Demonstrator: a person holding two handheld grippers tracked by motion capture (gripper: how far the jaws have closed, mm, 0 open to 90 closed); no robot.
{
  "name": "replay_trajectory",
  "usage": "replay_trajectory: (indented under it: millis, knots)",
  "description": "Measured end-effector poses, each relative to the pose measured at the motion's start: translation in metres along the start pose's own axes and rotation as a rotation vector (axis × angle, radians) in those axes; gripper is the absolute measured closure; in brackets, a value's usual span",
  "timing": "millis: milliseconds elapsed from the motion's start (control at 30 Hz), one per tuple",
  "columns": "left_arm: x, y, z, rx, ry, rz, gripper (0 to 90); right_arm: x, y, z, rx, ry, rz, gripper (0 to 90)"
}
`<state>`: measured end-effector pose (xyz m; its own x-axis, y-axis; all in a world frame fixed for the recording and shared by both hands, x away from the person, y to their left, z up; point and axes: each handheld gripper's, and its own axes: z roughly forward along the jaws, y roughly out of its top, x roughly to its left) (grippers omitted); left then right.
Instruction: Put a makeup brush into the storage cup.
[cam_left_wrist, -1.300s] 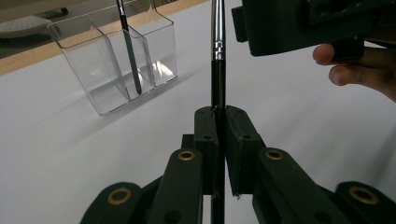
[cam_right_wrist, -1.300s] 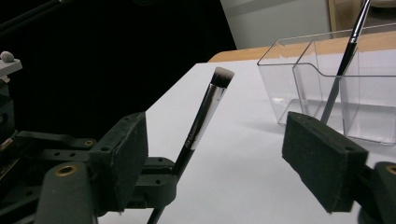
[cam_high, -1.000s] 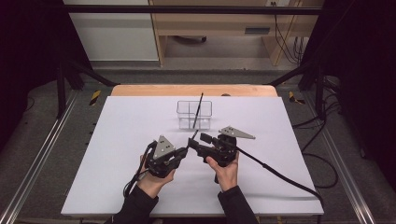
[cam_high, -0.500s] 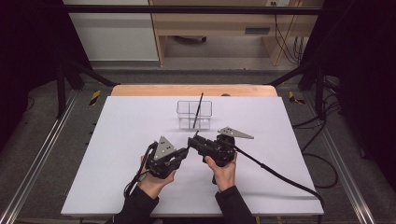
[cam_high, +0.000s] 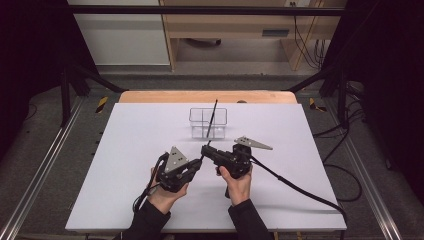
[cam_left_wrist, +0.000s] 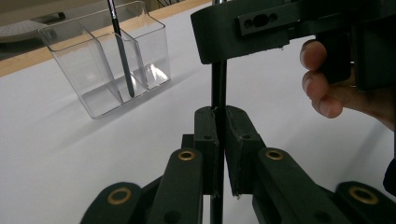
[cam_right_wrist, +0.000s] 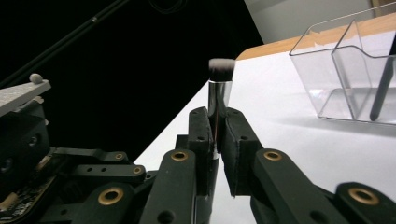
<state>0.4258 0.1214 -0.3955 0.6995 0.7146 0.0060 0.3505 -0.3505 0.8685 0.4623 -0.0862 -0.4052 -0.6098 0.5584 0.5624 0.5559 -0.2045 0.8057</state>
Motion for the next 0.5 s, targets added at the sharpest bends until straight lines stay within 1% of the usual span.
replay_trajectory:
  millis: [100,233,333,467,500]
  knots:
    - [0.0,0.0001,-0.0004,-0.002,-0.004,-0.003,83.3,0.0004,0.0,-0.0005,0.0,0.005,0.001,83.4]
    - [-0.0001,0.0006,-0.0002,-0.003,-0.011,0.0,83.1,0.001,0.0004,-0.0017,0.001,0.006,-0.01,83.7]
    - [0.0009,0.0007,0.0003,-0.005,-0.024,-0.002,82.5,0.0015,0.0008,-0.0027,0.004,0.002,-0.016,83.7]
    - [0.0033,0.0009,-0.0015,-0.011,-0.03,-0.008,75.0,0.002,0.0008,-0.0032,0.002,-0.01,-0.026,83.7]
    - [0.0045,0.001,-0.0024,-0.014,-0.028,-0.012,72.5,0.0019,0.001,-0.0032,-0.002,-0.014,-0.035,83.7]
